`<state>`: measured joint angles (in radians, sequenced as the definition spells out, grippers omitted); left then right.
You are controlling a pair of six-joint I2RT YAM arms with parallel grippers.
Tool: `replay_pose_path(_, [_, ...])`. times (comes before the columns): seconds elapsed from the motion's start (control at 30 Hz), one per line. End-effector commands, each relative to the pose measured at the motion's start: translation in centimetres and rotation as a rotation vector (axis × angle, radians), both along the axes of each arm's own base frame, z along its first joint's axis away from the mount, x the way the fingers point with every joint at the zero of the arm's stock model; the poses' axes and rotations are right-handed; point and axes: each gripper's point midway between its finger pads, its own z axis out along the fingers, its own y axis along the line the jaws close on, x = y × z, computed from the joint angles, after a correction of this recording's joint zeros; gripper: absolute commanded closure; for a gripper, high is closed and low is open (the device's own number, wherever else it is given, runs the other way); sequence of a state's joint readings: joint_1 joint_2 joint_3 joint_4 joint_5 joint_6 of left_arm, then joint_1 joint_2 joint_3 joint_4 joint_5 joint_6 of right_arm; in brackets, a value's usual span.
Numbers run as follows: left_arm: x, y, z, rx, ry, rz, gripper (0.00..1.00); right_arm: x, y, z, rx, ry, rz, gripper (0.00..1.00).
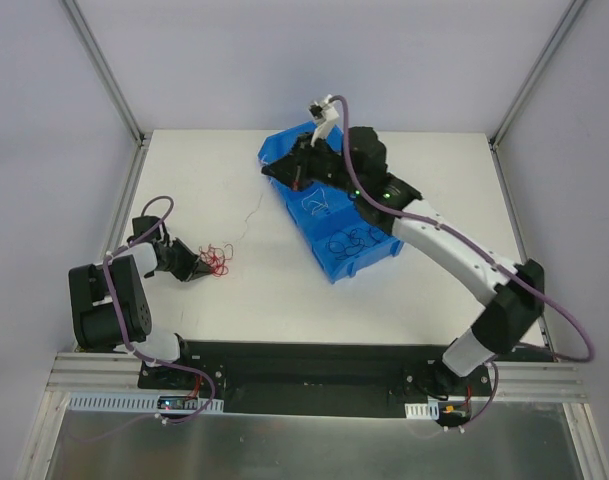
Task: Untangle the cables
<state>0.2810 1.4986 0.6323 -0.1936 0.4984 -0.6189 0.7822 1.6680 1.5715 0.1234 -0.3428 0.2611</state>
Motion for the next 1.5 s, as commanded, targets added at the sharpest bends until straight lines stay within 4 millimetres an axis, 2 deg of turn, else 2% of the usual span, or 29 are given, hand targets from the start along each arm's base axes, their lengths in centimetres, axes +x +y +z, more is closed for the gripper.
replay_pose_path(0.0, [-1.1, 1.3, -1.3, 0.047, 0.059, 0.037, 1.00, -2.1, -3.8, 2.4, -0.017, -0.156, -0.008, 0.99])
replay_pose_path(0.03, [-1.1, 1.4, -1.3, 0.045, 0.063, 0.041, 1.00, -2.9, -4.6, 3.0, -0.011, -0.181, -0.008, 0.99])
replay_pose_path(0.07, [-1.1, 1.4, -1.4, 0.042, 0.066, 0.045, 1.00, -3.3, -5.4, 2.9, -0.019, -0.195, -0.018, 0.99])
replay_pose_path(0.2, [-1.4, 1.9, -1.5, 0.040, 0.078, 0.074, 1.00, -5.6, -9.2, 6.2, 0.022, -0.293, -0.070, 0.99])
replay_pose_path(0.37, [-1.4, 2.1, -1.6, 0.034, 0.081, 0.088, 1.00, -8.5, -14.2, 9.2, 0.070, -0.420, -0.160, 0.99])
replay_pose_path(0.43, [-1.2, 2.0, -1.4, 0.028, 0.071, 0.083, 1.00, -8.8, -15.1, 9.6, 0.072, -0.469, -0.189, 0.99])
replay_pose_path(0.57, [-0.6, 1.8, -0.2, 0.019, 0.021, 0.062, 1.00, -7.7, -15.7, 9.5, 0.016, -0.485, -0.237, 0.99])
replay_pose_path(0.63, [-0.2, 1.9, 0.8, 0.027, -0.020, 0.055, 0.93, -7.0, -16.0, 9.7, -0.002, -0.491, -0.264, 0.99])
replay_pose_path(0.73, [0.4, 1.6, 2.6, 0.016, -0.088, 0.042, 0.70, -6.3, -16.4, 10.9, -0.002, -0.515, -0.296, 0.99])
replay_pose_path(0.83, [1.2, 1.0, 5.1, -0.007, -0.181, 0.008, 0.54, -4.5, -15.9, 11.7, 0.002, -0.508, -0.333, 0.99])
replay_pose_path(0.97, [2.6, 1.4, 9.3, 0.057, -0.339, -0.057, 0.40, -1.3, -15.1, 12.8, 0.026, -0.444, -0.394, 0.99])
replay_pose_path(1.03, [2.9, 1.7, 11.0, 0.102, -0.395, -0.095, 0.37, -0.1, -14.9, 14.3, 0.041, -0.453, -0.421, 0.99])
replay_pose_path(1.07, [3.2, 1.8, 11.8, 0.124, -0.423, -0.108, 0.36, 0.6, -14.5, 14.3, 0.034, -0.452, -0.430, 0.99])
replay_pose_path(1.1, [3.4, 1.8, 12.4, 0.129, -0.443, -0.122, 0.35, 1.2, -14.7, 15.4, 0.040, -0.471, -0.453, 0.99])
replay_pose_path(1.13, [3.7, 1.8, 13.0, 0.130, -0.463, -0.136, 0.36, 2.2, -14.4, 15.3, 0.025, -0.479, -0.465, 0.99])
replay_pose_path(1.23, [3.8, 1.6, 12.4, 0.138, -0.461, -0.161, 0.37, 4.9, -13.4, 13.6, -0.044, -0.490, -0.474, 1.00])
replay_pose_path(1.33, [4.0, 1.1, 12.4, 0.114, -0.471, -0.185, 0.38, 8.0, -13.8, 10.3, -0.132, -0.488, -0.545, 0.99])
replay_pose_path(1.47, [4.3, 1.1, 12.8, 0.120, -0.489, -0.186, 0.38, 12.1, -15.9, 5.5, -0.240, -0.413, -0.658, 0.99])
